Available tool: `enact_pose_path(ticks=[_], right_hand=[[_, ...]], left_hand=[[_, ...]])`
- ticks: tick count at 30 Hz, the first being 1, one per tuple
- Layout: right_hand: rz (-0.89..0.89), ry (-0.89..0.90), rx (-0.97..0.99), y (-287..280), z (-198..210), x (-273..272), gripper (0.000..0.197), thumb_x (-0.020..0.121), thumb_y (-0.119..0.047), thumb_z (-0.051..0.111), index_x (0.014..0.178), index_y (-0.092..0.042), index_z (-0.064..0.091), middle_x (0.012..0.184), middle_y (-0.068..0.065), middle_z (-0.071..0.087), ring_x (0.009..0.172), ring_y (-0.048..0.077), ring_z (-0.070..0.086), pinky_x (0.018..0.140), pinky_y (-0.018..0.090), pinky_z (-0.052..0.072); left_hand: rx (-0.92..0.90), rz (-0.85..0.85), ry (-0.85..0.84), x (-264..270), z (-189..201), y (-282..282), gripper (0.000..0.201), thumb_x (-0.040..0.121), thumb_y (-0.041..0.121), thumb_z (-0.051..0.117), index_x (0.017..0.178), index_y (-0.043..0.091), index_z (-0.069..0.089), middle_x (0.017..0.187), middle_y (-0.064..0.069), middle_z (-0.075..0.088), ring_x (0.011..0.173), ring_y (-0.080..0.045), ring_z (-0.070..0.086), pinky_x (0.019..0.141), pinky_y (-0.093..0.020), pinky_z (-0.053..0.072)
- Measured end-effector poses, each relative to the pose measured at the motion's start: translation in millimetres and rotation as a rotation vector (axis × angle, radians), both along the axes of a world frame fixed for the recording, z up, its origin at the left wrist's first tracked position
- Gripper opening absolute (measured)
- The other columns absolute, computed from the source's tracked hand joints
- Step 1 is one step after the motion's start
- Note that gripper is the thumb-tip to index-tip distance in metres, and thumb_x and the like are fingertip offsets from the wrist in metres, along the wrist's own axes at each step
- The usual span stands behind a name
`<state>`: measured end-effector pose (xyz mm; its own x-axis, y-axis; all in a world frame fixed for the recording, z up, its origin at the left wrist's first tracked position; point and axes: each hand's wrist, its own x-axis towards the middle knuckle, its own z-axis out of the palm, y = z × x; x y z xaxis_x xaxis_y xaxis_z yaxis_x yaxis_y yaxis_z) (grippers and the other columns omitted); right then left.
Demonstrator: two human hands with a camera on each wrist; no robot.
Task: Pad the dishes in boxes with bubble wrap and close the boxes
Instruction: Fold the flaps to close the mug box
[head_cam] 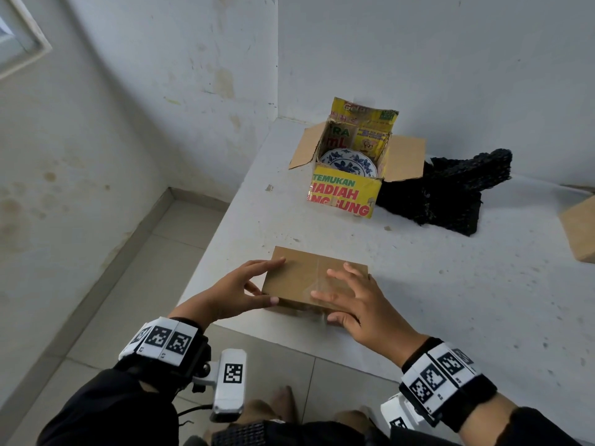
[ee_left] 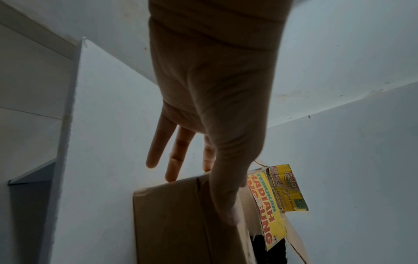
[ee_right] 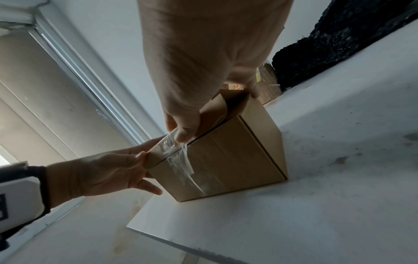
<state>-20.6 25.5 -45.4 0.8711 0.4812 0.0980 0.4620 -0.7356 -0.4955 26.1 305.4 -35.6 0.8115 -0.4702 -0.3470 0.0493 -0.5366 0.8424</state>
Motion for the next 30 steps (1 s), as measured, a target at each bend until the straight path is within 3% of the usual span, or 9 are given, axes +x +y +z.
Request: enact_pose_path(ticks=[4, 8, 11, 13, 15, 16, 19, 23, 30], right_hand=[[-0.02, -0.092, 0.061, -0.9, -7.8, -3.5, 0.047, 0.083, -0.016, 0.067, 0.123, -0.038, 0.058, 0.133, 0.003, 0.053, 0.133, 0.031, 0.034, 0.098, 0.055, 0.043], [-0.031, -0.223, 0.037, -1.4, -13.1, -6.6, 0.055, 0.078, -0.006, 0.072, 0.124, -0.032, 0.059, 0.121, 0.002, 0.061, 0.125, 0.034, 0.046, 0.089, 0.049, 0.051], [-0.042, -0.271, 0.022, -3.1, -11.6, -8.5, 0.037, 0.086, -0.024, 0.059, 0.123, -0.026, 0.059, 0.117, 0.001, 0.064, 0.12, 0.032, 0.052, 0.086, 0.047, 0.053], [-0.043, -0.28, 0.014, -3.9, -9.8, -9.3, 0.035, 0.088, -0.027, 0.055, 0.122, -0.025, 0.061, 0.116, 0.002, 0.064, 0.119, 0.032, 0.055, 0.085, 0.045, 0.054], [-0.051, -0.29, 0.014, -3.9, -8.2, -9.5, 0.036, 0.085, -0.02, 0.062, 0.121, -0.025, 0.063, 0.116, 0.002, 0.065, 0.117, 0.032, 0.056, 0.082, 0.042, 0.057], [-0.057, -0.293, 0.012, -3.6, -7.6, -9.4, 0.039, 0.082, -0.016, 0.068, 0.12, -0.026, 0.064, 0.116, 0.002, 0.065, 0.116, 0.031, 0.057, 0.078, 0.041, 0.058], [-0.064, -0.299, -0.002, -2.1, -7.0, -8.6, 0.048, 0.075, -0.01, 0.078, 0.118, -0.029, 0.065, 0.113, 0.0, 0.067, 0.113, 0.03, 0.059, 0.068, 0.036, 0.06], [-0.07, -0.343, -0.048, 0.4, -9.2, -12.0, 0.052, 0.07, -0.008, 0.08, 0.114, -0.033, 0.068, 0.109, -0.005, 0.069, 0.109, 0.03, 0.062, 0.067, 0.033, 0.059], [-0.093, -0.455, -0.088, 0.5, -15.9, -13.3, 0.049, 0.07, -0.006, 0.077, 0.112, -0.031, 0.069, 0.108, -0.004, 0.07, 0.105, 0.029, 0.064, 0.071, 0.037, 0.058]], left_hand=[[-0.001, 0.002, -0.038, -0.6, 0.8, -1.1, 0.06, 0.069, 0.059, 0.065, 0.125, 0.063, 0.043, 0.134, 0.024, 0.042, 0.089, -0.017, 0.065, 0.086, -0.03, 0.055], [0.059, 0.008, -0.11, 0.8, -1.1, -2.8, 0.048, 0.082, 0.04, 0.068, 0.123, 0.056, 0.048, 0.134, 0.021, 0.047, 0.068, -0.005, 0.063, 0.072, -0.016, 0.05], [0.067, -0.004, -0.112, -0.9, -2.7, -1.8, 0.047, 0.085, 0.038, 0.066, 0.126, 0.052, 0.049, 0.133, 0.02, 0.049, 0.064, -0.004, 0.062, 0.067, -0.011, 0.043], [0.078, 0.005, -0.103, -2.2, 0.1, -2.5, 0.047, 0.086, 0.038, 0.065, 0.128, 0.051, 0.048, 0.118, 0.019, 0.056, 0.061, -0.002, 0.06, 0.063, -0.01, 0.041], [0.105, 0.022, -0.116, -2.2, 2.3, -3.5, 0.046, 0.087, 0.036, 0.063, 0.128, 0.05, 0.048, 0.085, 0.017, 0.057, 0.053, 0.002, 0.054, 0.057, -0.008, 0.039], [0.118, 0.025, -0.128, -2.1, 3.4, -4.1, 0.045, 0.087, 0.036, 0.063, 0.127, 0.051, 0.047, 0.078, 0.018, 0.055, 0.053, 0.001, 0.054, 0.057, -0.008, 0.039], [0.154, 0.039, -0.178, -2.1, 3.2, -4.7, 0.043, 0.086, 0.039, 0.064, 0.119, 0.059, 0.046, 0.087, 0.027, 0.058, 0.063, -0.004, 0.06, 0.06, -0.007, 0.039], [0.174, 0.032, -0.253, -6.9, -0.8, -7.0, 0.044, 0.083, 0.038, 0.068, 0.117, 0.059, 0.047, 0.125, 0.032, 0.044, 0.068, -0.008, 0.064, 0.065, -0.005, 0.041], [0.183, 0.073, -0.328, -12.2, -7.3, -7.6, 0.045, 0.082, 0.04, 0.067, 0.119, 0.056, 0.048, 0.13, 0.028, 0.046, 0.065, -0.01, 0.062, 0.064, -0.003, 0.039]])
